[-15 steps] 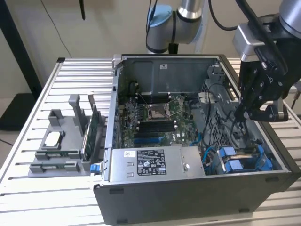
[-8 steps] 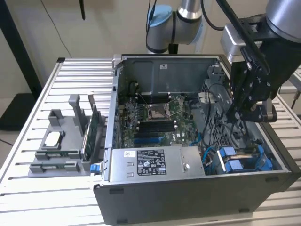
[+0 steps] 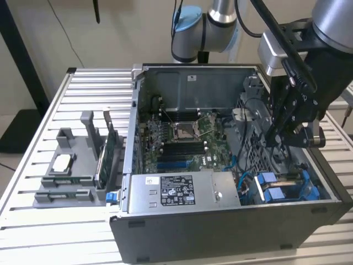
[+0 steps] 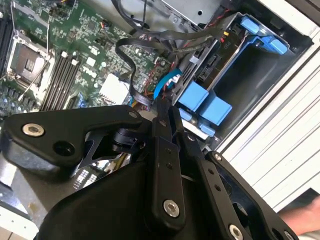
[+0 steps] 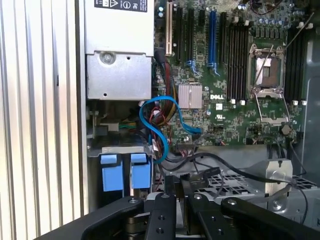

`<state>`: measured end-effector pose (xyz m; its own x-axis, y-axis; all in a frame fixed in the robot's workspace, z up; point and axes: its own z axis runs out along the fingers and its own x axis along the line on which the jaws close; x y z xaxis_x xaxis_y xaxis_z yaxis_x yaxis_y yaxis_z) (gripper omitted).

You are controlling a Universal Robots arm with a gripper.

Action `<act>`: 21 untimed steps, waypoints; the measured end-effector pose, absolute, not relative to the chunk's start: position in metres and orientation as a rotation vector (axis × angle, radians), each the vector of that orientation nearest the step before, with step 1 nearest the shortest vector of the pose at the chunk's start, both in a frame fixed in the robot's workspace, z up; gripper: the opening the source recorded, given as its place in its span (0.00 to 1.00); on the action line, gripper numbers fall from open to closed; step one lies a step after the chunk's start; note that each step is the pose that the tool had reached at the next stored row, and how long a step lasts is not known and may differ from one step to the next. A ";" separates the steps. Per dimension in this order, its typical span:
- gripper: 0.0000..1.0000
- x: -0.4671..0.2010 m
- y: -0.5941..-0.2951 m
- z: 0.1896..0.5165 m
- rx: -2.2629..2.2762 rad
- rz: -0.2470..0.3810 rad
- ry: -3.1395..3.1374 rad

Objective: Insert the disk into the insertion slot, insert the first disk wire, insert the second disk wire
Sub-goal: 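Insert the second disk wire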

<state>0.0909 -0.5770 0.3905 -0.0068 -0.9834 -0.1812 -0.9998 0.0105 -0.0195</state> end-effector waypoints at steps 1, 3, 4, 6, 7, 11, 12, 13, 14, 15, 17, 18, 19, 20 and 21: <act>0.16 0.091 -0.579 0.390 -2.107 0.172 2.126; 0.16 0.091 -0.583 0.390 -2.107 0.172 2.126; 0.16 0.090 -0.585 0.390 -2.107 0.172 2.126; 0.16 0.090 -0.588 0.389 -2.107 0.172 2.126; 0.16 0.090 -0.590 0.389 -2.108 0.172 2.126; 0.16 0.089 -0.596 0.388 -2.108 0.172 2.126; 0.16 0.089 -0.597 0.388 -2.108 0.172 2.126; 0.16 0.088 -0.597 0.388 -2.108 0.171 2.126; 0.16 0.088 -0.597 0.388 -2.108 0.171 2.126; 0.16 0.088 -0.597 0.388 -2.108 0.171 2.126; 0.16 0.088 -0.597 0.388 -2.108 0.171 2.126; 0.16 0.088 -0.597 0.388 -2.108 0.171 2.126; 0.16 0.088 -0.597 0.388 -2.108 0.171 2.126; 0.16 0.088 -0.597 0.388 -2.108 0.171 2.126; 0.16 0.088 -0.597 0.388 -2.108 0.171 2.126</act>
<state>0.0881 -0.5974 0.3880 -0.0064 -0.9836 -0.1804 -0.9998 0.0101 -0.0196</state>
